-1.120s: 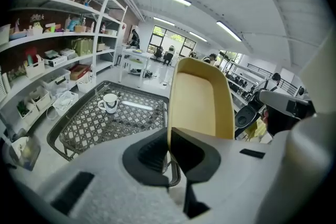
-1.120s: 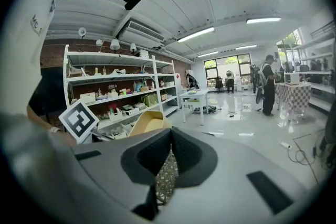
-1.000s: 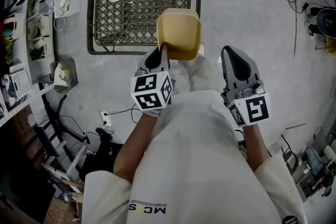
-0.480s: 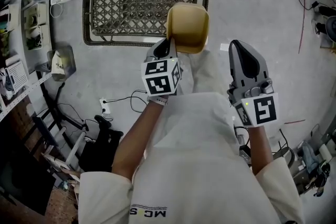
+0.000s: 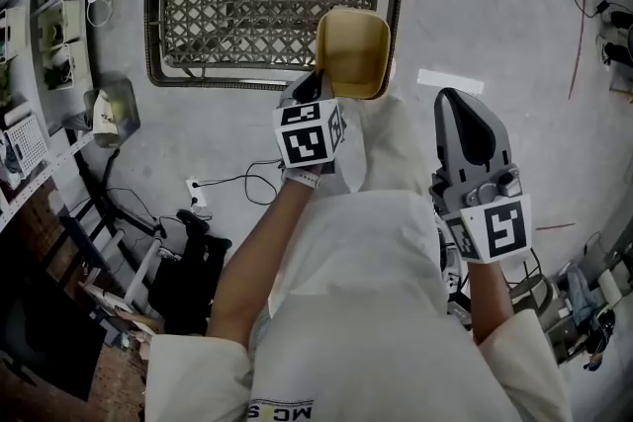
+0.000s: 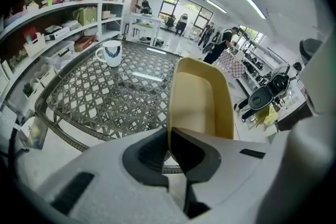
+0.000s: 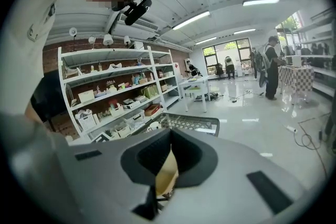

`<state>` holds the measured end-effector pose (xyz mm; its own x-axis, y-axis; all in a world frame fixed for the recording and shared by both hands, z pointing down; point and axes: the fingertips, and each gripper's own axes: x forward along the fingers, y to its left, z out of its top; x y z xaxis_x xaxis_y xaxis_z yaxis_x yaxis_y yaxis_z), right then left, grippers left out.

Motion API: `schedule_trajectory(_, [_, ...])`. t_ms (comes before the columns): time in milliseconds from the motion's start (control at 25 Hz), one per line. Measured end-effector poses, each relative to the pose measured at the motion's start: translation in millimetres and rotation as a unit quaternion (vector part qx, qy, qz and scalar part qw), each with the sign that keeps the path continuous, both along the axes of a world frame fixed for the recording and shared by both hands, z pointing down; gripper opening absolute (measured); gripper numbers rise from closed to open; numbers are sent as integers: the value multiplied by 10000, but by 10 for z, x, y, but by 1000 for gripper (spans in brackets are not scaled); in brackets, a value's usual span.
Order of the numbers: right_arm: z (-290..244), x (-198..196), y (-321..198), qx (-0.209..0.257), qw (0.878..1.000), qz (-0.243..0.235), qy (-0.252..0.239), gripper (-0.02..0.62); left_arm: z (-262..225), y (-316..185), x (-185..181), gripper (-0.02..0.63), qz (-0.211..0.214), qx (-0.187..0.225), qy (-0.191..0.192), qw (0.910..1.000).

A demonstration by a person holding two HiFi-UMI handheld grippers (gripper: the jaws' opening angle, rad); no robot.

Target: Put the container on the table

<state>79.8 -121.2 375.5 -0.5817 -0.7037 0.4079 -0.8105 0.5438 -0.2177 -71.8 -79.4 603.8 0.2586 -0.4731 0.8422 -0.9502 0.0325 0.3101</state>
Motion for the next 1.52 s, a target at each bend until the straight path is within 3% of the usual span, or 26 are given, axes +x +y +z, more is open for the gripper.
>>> schedule_trajectory(920, [479,142,-60,-433,9986,178,-235,20,787,129,77,34,14,-980,-142,9951])
schedule_trajectory(1200, [510,127,-56,-459,9986,158,-220,20,791,117,39,35,-23,-893,-125,9959])
schedule_trajectory(1520, [415,35,-36,-316,9992,161,-203,19,536,68,-47,35,-102,-469,-103,9988])
